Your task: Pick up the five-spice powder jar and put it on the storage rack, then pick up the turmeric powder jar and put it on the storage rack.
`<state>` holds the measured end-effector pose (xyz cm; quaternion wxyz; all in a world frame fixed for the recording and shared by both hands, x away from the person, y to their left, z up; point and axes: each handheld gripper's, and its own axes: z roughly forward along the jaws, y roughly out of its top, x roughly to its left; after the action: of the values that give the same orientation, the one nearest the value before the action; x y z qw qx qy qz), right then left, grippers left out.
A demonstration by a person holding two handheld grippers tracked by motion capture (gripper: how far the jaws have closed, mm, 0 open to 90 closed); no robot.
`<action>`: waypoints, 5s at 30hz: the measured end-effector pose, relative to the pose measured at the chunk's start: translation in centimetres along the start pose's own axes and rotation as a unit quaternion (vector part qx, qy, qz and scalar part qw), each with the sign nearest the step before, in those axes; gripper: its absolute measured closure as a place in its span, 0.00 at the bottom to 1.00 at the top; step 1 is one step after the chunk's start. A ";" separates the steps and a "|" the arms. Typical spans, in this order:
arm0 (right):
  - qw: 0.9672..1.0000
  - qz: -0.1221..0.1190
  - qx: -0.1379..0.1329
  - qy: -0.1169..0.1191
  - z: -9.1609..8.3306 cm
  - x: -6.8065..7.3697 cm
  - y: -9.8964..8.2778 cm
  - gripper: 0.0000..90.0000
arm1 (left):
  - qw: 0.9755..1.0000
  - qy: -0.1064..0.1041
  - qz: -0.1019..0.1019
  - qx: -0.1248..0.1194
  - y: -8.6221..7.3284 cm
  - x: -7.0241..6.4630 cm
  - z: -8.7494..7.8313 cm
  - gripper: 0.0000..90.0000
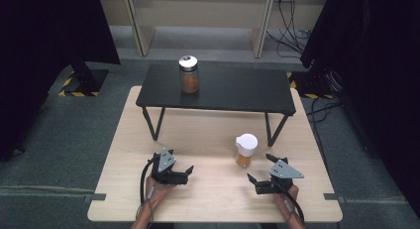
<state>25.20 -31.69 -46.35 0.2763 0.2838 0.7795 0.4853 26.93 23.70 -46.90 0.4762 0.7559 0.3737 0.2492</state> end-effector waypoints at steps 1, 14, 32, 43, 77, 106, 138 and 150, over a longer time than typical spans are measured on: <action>1.000 -0.001 0.000 0.001 0.0 0.0 0.0 0.01 | 1.000 0.000 -0.001 0.000 0.0 0.0 0.0 0.01; 1.000 -0.001 0.000 0.000 0.0 0.0 0.0 0.01 | 1.000 0.000 0.002 0.002 0.1 -0.1 0.1 0.02; 1.000 0.000 -0.003 0.002 0.0 -0.1 -0.1 0.01 | 1.000 -0.003 -0.007 0.001 0.0 0.2 0.0 0.01; 1.000 0.000 -0.003 0.003 0.0 -0.1 -0.1 0.01 | 1.000 -0.004 -0.008 0.002 0.1 0.2 0.0 0.01; 0.999 0.041 -0.030 -0.011 0.5 0.0 -0.7 0.01 | 1.000 -0.004 -0.009 0.003 0.1 0.2 0.1 0.01; 0.999 0.029 -0.029 -0.014 2.1 -0.2 0.9 0.06 | 1.000 -0.003 -0.010 0.004 0.1 0.2 0.1 0.01; 0.998 0.060 -0.015 -0.024 5.3 -0.3 3.2 0.34 | 1.000 -0.004 -0.013 0.005 0.1 0.3 0.1 0.01; 0.998 0.043 -0.043 -0.013 2.7 -0.8 6.1 0.34 | 1.000 -0.003 -0.012 0.005 0.2 0.3 0.1 0.02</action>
<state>28.70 -28.38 -41.66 0.2768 0.3114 0.7414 0.5261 27.19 23.82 -46.79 0.4767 0.7544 0.3826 0.2392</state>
